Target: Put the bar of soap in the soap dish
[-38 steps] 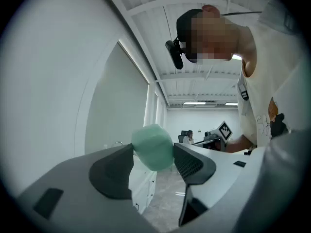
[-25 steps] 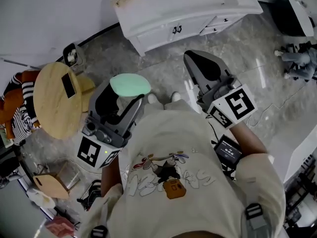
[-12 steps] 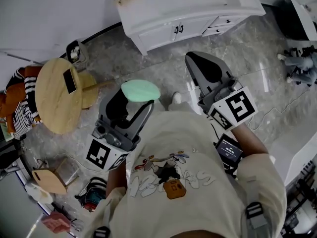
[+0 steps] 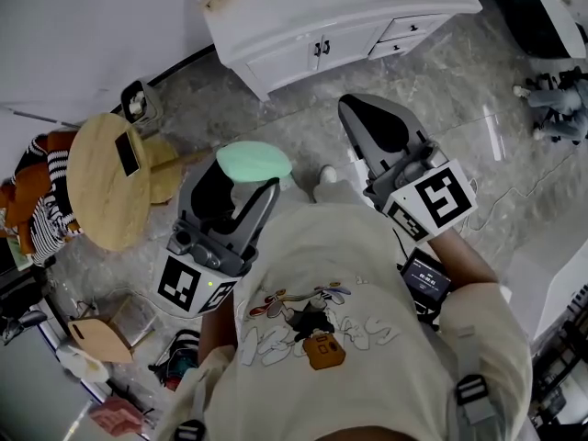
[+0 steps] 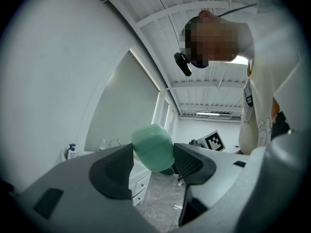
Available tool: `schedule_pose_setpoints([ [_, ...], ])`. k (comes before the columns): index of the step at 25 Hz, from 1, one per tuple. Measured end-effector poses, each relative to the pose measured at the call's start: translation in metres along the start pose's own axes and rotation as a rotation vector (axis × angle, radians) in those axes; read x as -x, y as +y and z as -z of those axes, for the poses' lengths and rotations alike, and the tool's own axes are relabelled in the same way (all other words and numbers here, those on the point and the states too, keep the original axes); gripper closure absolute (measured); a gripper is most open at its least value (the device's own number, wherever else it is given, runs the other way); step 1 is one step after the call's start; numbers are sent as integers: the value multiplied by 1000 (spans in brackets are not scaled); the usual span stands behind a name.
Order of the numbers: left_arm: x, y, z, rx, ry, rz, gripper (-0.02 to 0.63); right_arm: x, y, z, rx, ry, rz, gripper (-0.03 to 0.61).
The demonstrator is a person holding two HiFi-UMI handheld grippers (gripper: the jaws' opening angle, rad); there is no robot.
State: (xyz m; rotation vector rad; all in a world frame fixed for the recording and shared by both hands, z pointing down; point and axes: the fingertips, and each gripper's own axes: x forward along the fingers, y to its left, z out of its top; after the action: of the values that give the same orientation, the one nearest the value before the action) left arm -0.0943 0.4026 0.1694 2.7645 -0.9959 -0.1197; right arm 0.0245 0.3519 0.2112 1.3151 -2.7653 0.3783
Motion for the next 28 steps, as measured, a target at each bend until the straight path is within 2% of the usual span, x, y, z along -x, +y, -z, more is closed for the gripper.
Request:
schedule_pose_setpoints([
  [6,-9,-21,7,1,20,-39,337,29,-14,7,-61,-18,9,571],
  [12,-8,-19,17,29,13,-111,337,43,-20,21,-105,-10,-5,571],
  [21,-2,24,6,57,-20,-207,337,8,-24,19,-120,18,-37,571],
  [28,-16,98,-3,67,-16,-178,337,-57,-28,11,-103,44,-25,571],
])
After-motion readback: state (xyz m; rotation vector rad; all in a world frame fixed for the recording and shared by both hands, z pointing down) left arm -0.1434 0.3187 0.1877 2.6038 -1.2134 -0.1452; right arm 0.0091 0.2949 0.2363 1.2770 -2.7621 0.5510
